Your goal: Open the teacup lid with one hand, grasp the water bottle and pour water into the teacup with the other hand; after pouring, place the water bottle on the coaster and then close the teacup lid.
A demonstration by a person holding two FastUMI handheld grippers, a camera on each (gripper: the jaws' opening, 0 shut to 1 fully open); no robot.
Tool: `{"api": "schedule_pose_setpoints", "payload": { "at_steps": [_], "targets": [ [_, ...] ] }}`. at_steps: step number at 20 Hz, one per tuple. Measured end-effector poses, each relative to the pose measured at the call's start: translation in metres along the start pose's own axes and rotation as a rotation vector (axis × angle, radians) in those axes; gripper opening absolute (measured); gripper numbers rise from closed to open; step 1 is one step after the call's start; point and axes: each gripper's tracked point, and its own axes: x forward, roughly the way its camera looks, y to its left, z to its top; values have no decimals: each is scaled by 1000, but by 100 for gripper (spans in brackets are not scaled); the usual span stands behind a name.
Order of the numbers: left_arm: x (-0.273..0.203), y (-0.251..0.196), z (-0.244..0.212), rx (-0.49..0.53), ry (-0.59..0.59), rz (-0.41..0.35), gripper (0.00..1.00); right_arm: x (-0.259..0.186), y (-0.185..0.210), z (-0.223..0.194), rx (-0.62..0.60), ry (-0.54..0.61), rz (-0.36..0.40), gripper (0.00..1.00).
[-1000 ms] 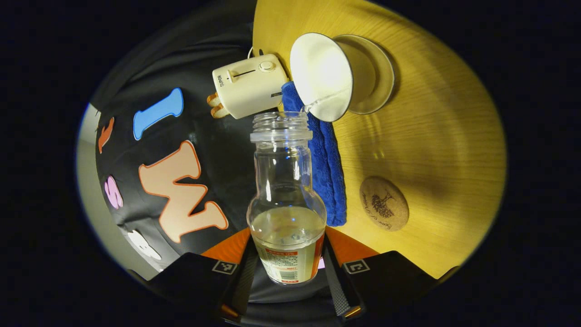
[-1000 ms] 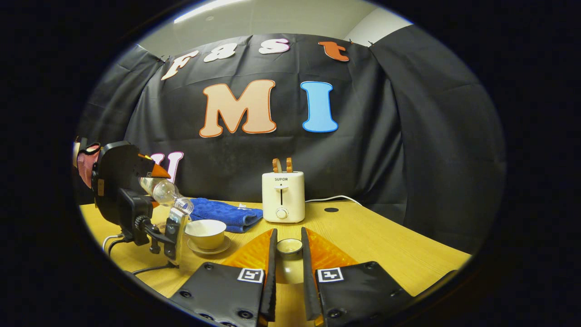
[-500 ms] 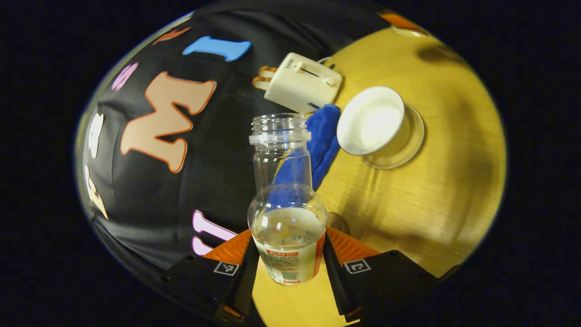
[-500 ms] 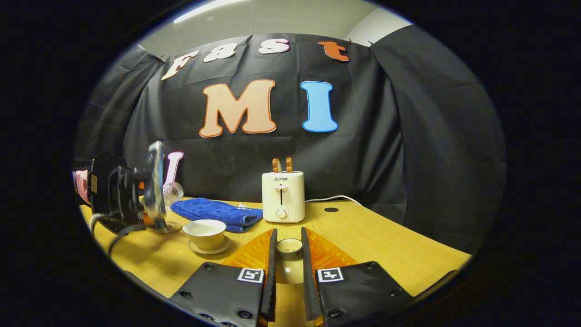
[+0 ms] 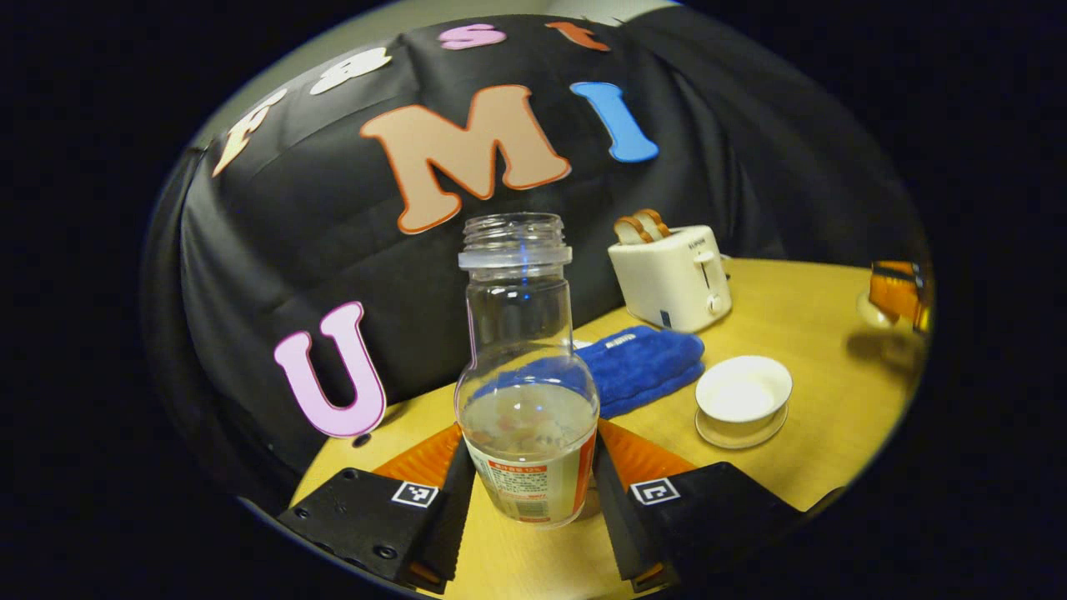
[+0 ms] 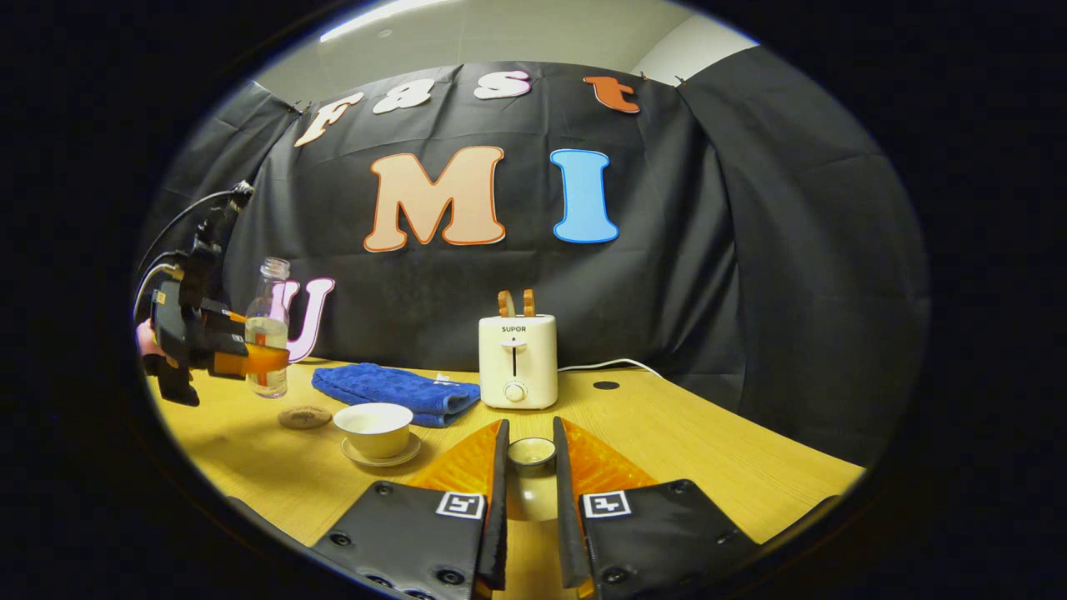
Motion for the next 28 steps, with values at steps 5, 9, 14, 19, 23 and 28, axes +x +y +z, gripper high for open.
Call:
{"api": "schedule_pose_setpoints", "payload": {
  "at_steps": [5,9,14,19,23,28],
  "targets": [
    [10,8,-13,-203,-47,-11,68,0,-1,0,0,0,-3,28],
    [20,8,-24,-273,-61,-30,69,1,-3,1,-1,-2,-14,28],
    [29,2,-29,-262,-39,-52,69,0,-3,0,-2,-3,-20,28],
    [35,1,-42,-245,7,-46,69,1,-3,0,-2,-1,-20,28],
    [34,0,-44,-249,11,-56,70,1,-4,0,-2,-1,-20,29],
    [35,-1,-47,-260,17,-59,73,1,-4,0,-2,-2,-24,28]
  ]
}}
